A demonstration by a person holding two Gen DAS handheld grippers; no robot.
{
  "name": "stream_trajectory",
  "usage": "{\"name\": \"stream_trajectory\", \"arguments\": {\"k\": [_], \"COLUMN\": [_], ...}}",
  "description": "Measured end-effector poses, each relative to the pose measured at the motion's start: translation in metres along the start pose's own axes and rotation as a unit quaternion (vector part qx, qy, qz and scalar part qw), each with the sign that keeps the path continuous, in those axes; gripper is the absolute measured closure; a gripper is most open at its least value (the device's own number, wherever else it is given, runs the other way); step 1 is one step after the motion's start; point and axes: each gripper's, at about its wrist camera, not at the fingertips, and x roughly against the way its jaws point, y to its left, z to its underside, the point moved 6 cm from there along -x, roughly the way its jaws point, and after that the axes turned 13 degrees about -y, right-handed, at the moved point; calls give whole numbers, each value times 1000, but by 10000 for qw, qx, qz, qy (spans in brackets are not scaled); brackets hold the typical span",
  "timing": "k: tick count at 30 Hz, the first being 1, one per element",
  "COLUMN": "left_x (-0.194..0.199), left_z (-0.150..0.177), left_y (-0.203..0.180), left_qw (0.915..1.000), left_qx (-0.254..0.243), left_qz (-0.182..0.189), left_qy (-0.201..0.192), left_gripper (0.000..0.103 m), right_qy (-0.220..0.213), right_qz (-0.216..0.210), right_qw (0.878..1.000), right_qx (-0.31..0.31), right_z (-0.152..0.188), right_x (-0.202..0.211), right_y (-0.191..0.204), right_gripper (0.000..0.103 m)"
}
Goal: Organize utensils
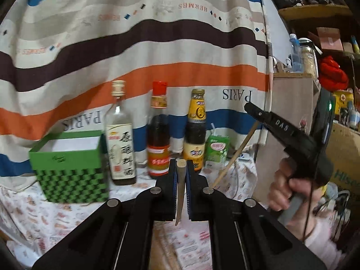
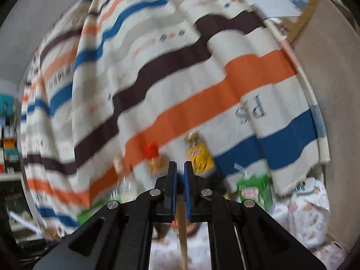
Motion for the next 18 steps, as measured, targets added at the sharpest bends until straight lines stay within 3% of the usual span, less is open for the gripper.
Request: {"name": "stream_trajectory", "arguments": {"k": [5,10,14,18], "left_x": [-29,-61,-95,-119], "left_z": [-17,-19,5,39], "left_y": [-11,-3,10,17], "left_qw": [9998,9980,9950,9917], "left_qx": [-33,505,965,1097], "left_qz": [96,258,208,167], "left_qy": [-195,-272,138,656], "left_gripper": [97,97,97,97], "right_qy": [-67,135,522,969], "right_qz": [307,533,652,838], "right_qw": [9992,9984,9955,9904], "right_qx": [-246,-109,-454,-522], "right_z": [3,16,36,58], "right_x": [-12,-25,-37,-50], "right_y": [-36,-56,-75,-85], "right_gripper": [96,96,96,96]}}
